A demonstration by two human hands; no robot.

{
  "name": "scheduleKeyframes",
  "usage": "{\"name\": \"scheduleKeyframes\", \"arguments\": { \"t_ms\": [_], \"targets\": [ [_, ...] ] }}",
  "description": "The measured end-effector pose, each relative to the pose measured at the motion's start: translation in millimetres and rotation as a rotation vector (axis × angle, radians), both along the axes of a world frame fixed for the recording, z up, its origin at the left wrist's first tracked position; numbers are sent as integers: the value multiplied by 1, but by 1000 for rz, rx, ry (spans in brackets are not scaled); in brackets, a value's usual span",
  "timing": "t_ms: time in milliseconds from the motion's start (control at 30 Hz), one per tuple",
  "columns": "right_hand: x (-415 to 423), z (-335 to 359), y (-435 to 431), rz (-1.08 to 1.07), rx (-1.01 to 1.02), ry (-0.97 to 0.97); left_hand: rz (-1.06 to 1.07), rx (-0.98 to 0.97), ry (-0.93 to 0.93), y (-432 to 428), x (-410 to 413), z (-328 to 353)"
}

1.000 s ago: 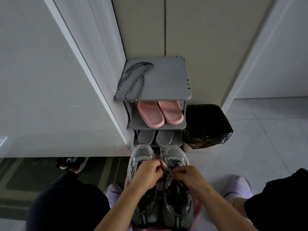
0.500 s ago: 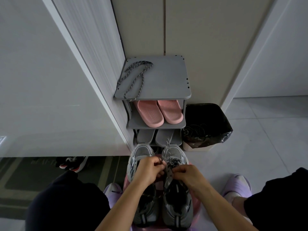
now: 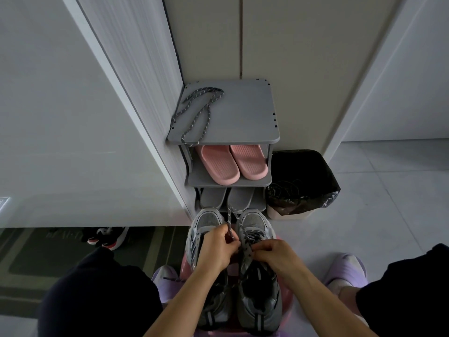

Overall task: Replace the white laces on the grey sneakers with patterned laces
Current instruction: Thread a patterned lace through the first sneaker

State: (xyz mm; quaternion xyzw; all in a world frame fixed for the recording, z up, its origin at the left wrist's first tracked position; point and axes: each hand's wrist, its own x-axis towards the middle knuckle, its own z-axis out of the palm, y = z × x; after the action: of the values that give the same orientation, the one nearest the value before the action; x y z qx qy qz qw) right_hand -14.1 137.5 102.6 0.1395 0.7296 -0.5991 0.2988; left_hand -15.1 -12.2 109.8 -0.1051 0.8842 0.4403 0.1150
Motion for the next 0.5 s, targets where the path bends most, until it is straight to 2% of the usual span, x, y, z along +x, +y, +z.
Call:
{"name": "scheduleKeyframes", "arguments": {
  "t_ms": [133, 333, 500],
  "targets": [
    [0, -2, -1, 4, 19, 10, 4, 28, -4, 1, -1, 1],
    [1, -3, -1, -11, 29, 33, 20, -24, 68, 6, 4, -1],
    [2, -2, -2, -13, 32, 54, -32, -52, 45, 5, 1, -1]
  ]
}}
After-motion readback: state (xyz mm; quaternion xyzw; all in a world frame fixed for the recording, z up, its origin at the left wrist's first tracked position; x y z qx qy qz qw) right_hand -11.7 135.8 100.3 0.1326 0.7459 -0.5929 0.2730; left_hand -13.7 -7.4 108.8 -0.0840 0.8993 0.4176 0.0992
